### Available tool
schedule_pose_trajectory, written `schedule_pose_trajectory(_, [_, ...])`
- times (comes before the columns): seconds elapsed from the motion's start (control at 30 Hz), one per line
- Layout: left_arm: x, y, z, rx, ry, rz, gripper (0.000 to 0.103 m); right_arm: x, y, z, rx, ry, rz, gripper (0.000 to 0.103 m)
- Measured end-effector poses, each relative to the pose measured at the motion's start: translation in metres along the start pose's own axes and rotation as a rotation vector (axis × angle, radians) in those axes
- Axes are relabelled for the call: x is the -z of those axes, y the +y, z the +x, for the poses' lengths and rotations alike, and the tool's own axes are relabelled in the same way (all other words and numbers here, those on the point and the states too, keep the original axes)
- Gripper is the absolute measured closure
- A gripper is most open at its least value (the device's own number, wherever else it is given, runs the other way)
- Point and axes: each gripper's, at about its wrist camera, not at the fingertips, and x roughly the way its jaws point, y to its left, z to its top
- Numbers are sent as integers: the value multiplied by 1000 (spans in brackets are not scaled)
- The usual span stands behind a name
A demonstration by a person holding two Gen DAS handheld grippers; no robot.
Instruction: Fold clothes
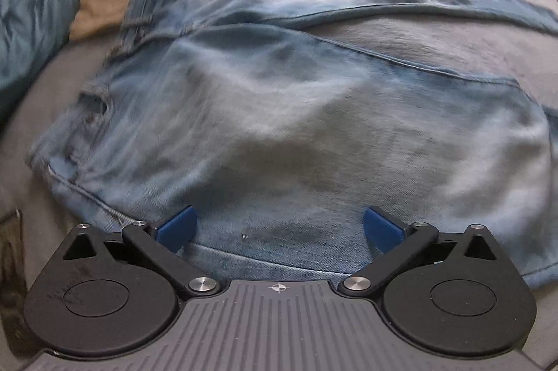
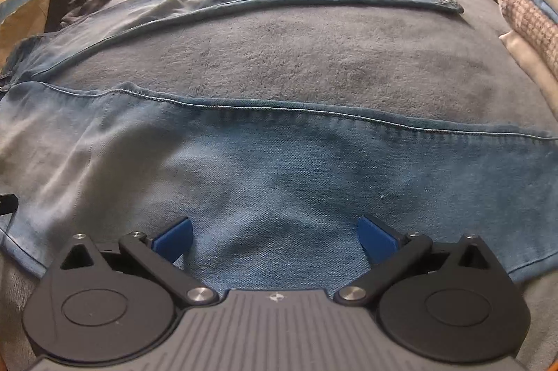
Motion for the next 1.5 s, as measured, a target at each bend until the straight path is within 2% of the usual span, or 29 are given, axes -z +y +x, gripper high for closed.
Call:
schedule_pose_trajectory(0.17, [2, -3, -2, -10, -2, 14, 0, -2, 0, 2, 1, 6, 7, 0])
schedule_pose_trajectory(0.43, [-2, 2, 2, 3, 52, -49, 0, -4, -2, 4, -4, 28, 17, 0])
schedule_pose_trajectory(0.67, [-1, 6, 2, 34, 57, -38, 0, -7, -3, 8, -8, 62, 6, 0])
schedule_pose_trajectory(0.87, [-3, 6, -4, 36, 61, -30, 0, -4, 0, 6, -3, 55, 0, 0])
schedule_pose_trajectory(0.93, [-4, 6, -12, 38, 32, -10, 0, -3, 0, 6, -3, 50, -2, 0])
schedule_pose_trajectory(1.1, [-14, 9, -38, 12, -122, 32, 0, -3, 1, 6, 1, 45, -13, 0])
schedule_pose_trajectory(1.17, [-21, 11, -38, -7, -140, 34, 0, -3, 1, 6, 3, 44, -16, 0])
schedule_pose_trajectory(1.33, [-30, 14, -19, -12, -115, 42, 0, -2, 2, 6, 7, 38, -24, 0])
schedule_pose_trajectory(1.47, [-23, 22, 12, -22, 19, -26, 0, -2, 2, 6, 7, 36, -30, 0])
schedule_pose_trajectory(1.5, [-19, 26, 13, -10, 16, -48, 0, -1, 2, 6, 6, 35, -31, 0])
